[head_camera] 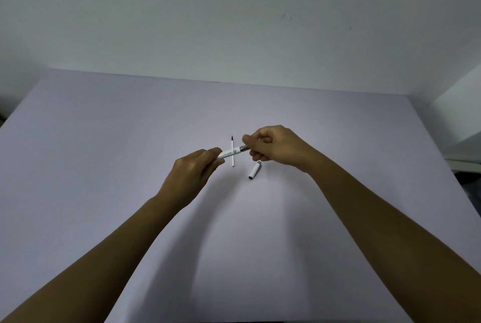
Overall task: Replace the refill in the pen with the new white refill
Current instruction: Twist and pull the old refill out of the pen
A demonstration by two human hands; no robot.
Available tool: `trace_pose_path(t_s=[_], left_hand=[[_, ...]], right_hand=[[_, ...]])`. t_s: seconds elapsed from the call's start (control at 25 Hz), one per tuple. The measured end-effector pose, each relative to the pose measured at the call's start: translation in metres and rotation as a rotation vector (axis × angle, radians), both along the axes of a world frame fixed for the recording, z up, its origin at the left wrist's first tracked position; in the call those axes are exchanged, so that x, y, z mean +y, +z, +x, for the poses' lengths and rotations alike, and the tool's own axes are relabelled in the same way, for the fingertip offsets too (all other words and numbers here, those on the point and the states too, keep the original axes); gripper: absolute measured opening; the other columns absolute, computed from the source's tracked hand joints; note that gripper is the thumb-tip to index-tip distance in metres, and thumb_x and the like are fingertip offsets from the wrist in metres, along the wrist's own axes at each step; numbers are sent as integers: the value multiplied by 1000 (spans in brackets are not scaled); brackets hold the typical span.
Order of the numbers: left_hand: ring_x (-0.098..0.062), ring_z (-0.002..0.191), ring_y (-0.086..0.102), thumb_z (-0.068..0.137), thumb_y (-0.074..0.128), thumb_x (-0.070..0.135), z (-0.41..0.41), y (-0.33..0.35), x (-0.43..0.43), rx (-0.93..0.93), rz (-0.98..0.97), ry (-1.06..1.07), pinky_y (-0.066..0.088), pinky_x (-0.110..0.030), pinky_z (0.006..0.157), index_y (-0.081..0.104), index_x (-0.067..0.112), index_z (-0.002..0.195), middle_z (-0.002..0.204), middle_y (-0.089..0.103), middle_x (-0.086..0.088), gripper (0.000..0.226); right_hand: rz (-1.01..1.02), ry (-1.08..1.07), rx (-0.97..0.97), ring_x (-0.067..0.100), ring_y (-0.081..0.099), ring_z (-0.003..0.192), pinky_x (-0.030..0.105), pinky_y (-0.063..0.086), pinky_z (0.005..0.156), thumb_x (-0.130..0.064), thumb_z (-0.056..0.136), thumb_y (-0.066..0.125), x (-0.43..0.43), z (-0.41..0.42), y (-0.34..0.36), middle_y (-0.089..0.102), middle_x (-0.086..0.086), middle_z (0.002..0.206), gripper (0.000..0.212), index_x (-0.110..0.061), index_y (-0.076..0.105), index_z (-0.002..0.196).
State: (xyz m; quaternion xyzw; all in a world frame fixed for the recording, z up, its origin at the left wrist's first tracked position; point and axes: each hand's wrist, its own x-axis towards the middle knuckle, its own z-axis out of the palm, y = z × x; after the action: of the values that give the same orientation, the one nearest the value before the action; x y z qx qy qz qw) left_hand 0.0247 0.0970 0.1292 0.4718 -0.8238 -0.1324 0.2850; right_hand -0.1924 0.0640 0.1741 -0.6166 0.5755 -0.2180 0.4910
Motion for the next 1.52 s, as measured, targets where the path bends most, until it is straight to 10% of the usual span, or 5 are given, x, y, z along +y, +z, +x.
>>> trace_pose_path(t_s=[0.16,0.36,0.88,1.24,1.52], left_hand=[[-18,52,36,88,60,13,0,-1,0,6,6,3,30,-25,51,63,3,98,61,54,-9,14],[-18,52,36,89,56,17,1,-2,-2,38,7,21,29,-24,52,62,4,98,61,45,0,17],[-33,53,51,91,55,15,1,-16,-12,167,57,136,46,-43,51,62,6,97,61,55,-13,13],[-34,52,53,90,56,14,-3,-36,-22,143,94,138,46,-44,52,63,5,96,60,56,-15,13],[-36,54,55,91,56,14,-3,-43,-25,133,106,163,46,-46,52,63,4,96,60,56,-17,13]], right_hand=[[-23,27,-87,6,68,78,27,53,81,-24,78,74,-3,-2,-2,71,-6,79,5,-27,70,77],[25,-2,-314,3,68,76,14,53,71,5,73,72,-9,-7,-2,70,-10,79,35,-27,67,87],[41,-633,-923,4,70,75,14,56,73,3,85,60,-34,-25,-19,73,-3,84,21,-15,54,94],[205,-747,91,20,65,91,24,45,82,-17,77,73,-2,-15,-164,73,10,99,28,-7,68,102],[113,-709,218,25,66,98,29,48,85,-20,78,73,-4,-6,-189,73,13,101,30,-5,66,102]])
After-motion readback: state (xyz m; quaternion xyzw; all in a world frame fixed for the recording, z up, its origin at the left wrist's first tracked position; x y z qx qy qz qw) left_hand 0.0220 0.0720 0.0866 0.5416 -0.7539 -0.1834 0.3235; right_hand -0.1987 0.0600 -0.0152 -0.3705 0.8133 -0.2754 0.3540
